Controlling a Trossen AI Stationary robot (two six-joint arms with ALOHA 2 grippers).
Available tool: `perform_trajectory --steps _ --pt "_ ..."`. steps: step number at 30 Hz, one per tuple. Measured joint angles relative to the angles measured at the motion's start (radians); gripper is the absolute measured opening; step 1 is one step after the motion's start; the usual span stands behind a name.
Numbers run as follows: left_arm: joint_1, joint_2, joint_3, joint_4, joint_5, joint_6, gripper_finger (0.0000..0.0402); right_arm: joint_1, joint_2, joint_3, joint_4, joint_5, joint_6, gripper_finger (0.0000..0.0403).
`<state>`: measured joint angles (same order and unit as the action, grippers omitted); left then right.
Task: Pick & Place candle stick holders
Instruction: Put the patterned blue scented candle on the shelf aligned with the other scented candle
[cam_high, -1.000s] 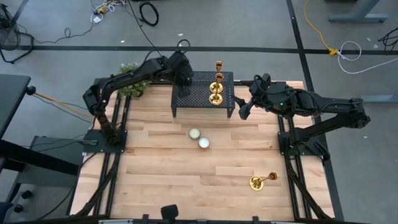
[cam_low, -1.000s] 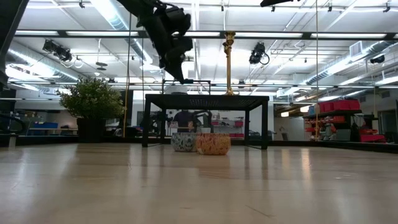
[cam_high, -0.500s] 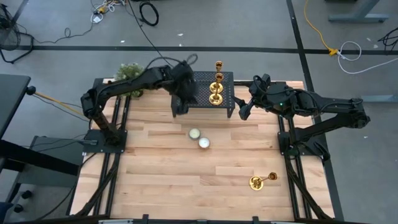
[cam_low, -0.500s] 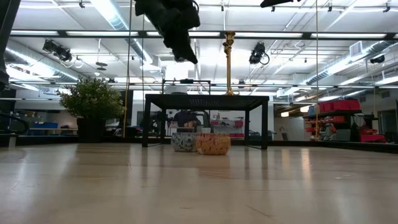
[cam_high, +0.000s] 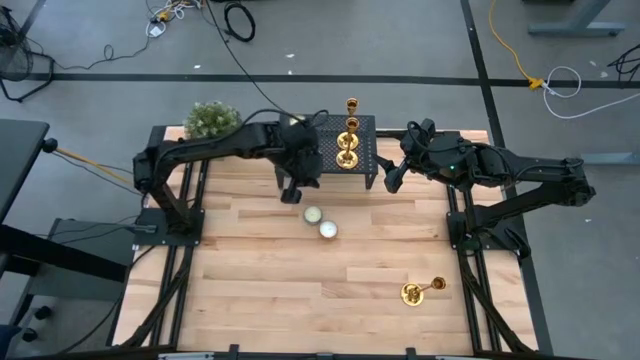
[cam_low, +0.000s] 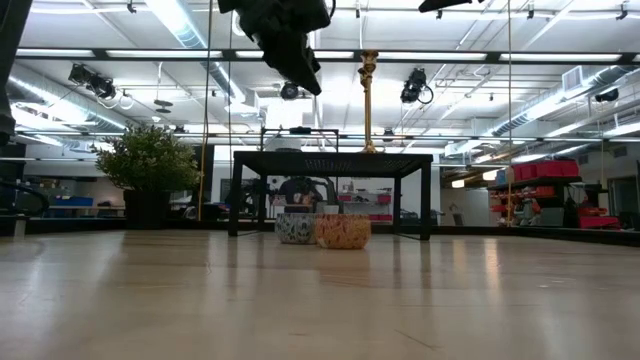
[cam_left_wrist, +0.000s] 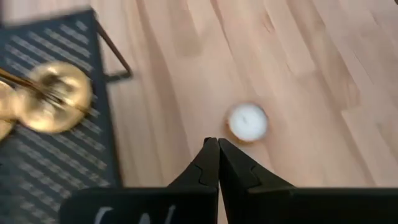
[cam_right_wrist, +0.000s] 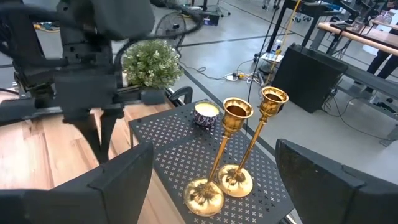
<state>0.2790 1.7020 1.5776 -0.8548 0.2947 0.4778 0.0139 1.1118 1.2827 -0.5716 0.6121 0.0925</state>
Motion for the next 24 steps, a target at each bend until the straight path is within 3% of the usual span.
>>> perform_trajectory --steps 11,24 --pt "-0.081 0.057 0.0 -0.05 0.0 0.005 0.0016 0.0 -0.001 0.0 0.0 -0.012 0.002 0.0336" --pt "-0.138 0.075 0.0 -0.087 -0.144 -0.014 0.0151 0.001 -0.001 0.0 0.0 -0.029 0.0 0.0336"
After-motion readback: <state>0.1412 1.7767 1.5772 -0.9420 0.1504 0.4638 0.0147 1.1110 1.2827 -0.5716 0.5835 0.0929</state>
